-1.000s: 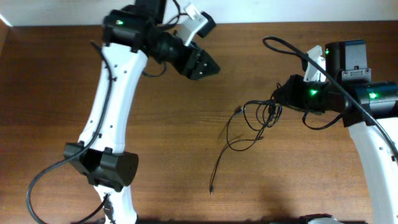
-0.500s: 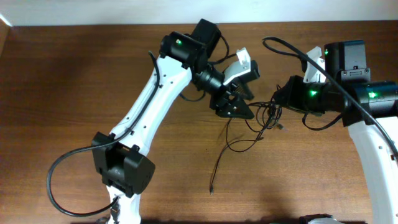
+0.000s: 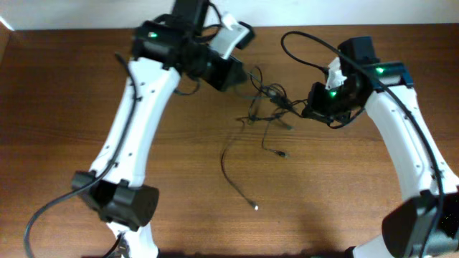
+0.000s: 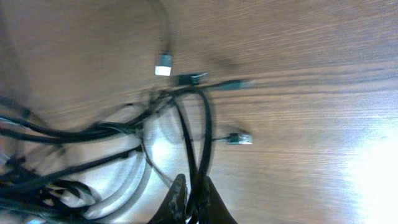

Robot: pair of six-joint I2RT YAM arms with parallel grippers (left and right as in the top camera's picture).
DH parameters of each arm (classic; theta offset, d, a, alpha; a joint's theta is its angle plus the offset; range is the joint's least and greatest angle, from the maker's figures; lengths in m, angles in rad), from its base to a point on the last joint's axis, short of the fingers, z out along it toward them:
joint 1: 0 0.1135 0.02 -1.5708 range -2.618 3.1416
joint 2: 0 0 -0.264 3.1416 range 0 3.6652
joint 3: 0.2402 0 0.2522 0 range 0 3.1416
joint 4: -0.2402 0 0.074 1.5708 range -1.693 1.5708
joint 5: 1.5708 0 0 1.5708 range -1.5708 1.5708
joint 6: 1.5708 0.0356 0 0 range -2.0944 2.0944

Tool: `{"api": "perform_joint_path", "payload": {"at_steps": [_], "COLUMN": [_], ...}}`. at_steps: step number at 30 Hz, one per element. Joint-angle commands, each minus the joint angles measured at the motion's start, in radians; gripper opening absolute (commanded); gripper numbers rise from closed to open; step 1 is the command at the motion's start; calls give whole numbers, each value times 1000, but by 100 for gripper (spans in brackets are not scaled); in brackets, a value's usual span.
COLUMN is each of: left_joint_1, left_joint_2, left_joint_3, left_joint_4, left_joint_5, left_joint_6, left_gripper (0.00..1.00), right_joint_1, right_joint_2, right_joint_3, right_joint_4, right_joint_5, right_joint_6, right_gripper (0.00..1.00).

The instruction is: Untangle cables

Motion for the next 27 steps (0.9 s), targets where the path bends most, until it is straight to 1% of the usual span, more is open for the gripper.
{"api": "perform_joint_path", "payload": {"at_steps": [1,2,4,5,6,7,10,12,13,14,15,16,17,18,19,20,22,23,24,25,26,27], "left_joint_1": [145,187,241,259,258,255,270,269,269,269,268,268,269,268,268,268,263,256,240,208,175,153], "left_joint_2": [-141,-144,-144,-144,-144,-144,-144,-142,-135,-124,-122,-122,-122,-122,-122,-122,-122,-122,-122,-122,-122,-122], "left_joint_3": [60,60,60,60,60,60,60,53,43,0,-46,-102,-167,-207,-231,-248,-248,-248,-248,-248,-248,-248], "left_joint_4": [13,5,-6,-12,-17,-23,-29,-64,-113,-164,-168,-151,-126,-108,-95,-87,-80,-80,-81,-81,-76,-65], "left_joint_5": [-175,-245,-315,-337,-337,-337,-383,-382,-381,-381,-378,-356,-327,-321,-321,-321,-321,-321,-320,-280,-212,-185], "left_joint_6": [-122,-164,-200,-206,-206,-206,-206,-217,-232,-259,-278,-280,-280,-280,-280,-280,-280,-280,-259,-152,-54,-15], "left_gripper": [0,0,0,0,0,0,0,0,0,0,0,0,4,11,22,40,64,74,82,91,94,94], "right_joint_1": [-87,-122,-193,-220,-228,-224,-220,-219,-217,-217,-217,-215,-199,-187,-171,-148,-90,-75,-51,-22,-2,8], "right_joint_2": [53,50,50,49,49,49,28,-43,-126,-187,-222,-245,-252,-252,-250,-250,-250,-250,-250,-248,-244,-239], "right_joint_3": [-21,-18,-18,-18,-18,-18,-9,32,40,40,40,40,40,40,40,40,40,40,40,40,40,40], "right_joint_4": [-27,-28,-38,-42,-42,-43,-56,-63,-63,-66,-75,-90,-111,-127,-141,-153,-155,-156,-155,-153,-151,-150], "right_joint_5": [156,116,2,-70,-112,-193,-210,-210,-210,-210,-204,-187,-139,-111,-80,-38,47,72,117,174,197,198], "right_joint_6": [-24,-60,-151,-200,-217,-277,-302,-313,-313,-313,-312,-312,-312,-312,-308,-298,-228,-201,-148,-88,-48,-44], "right_gripper": [4,4,4,4,4,4,4,4,4,4,4,4,4,4,4,4,4,4,4,4,4,4]}}
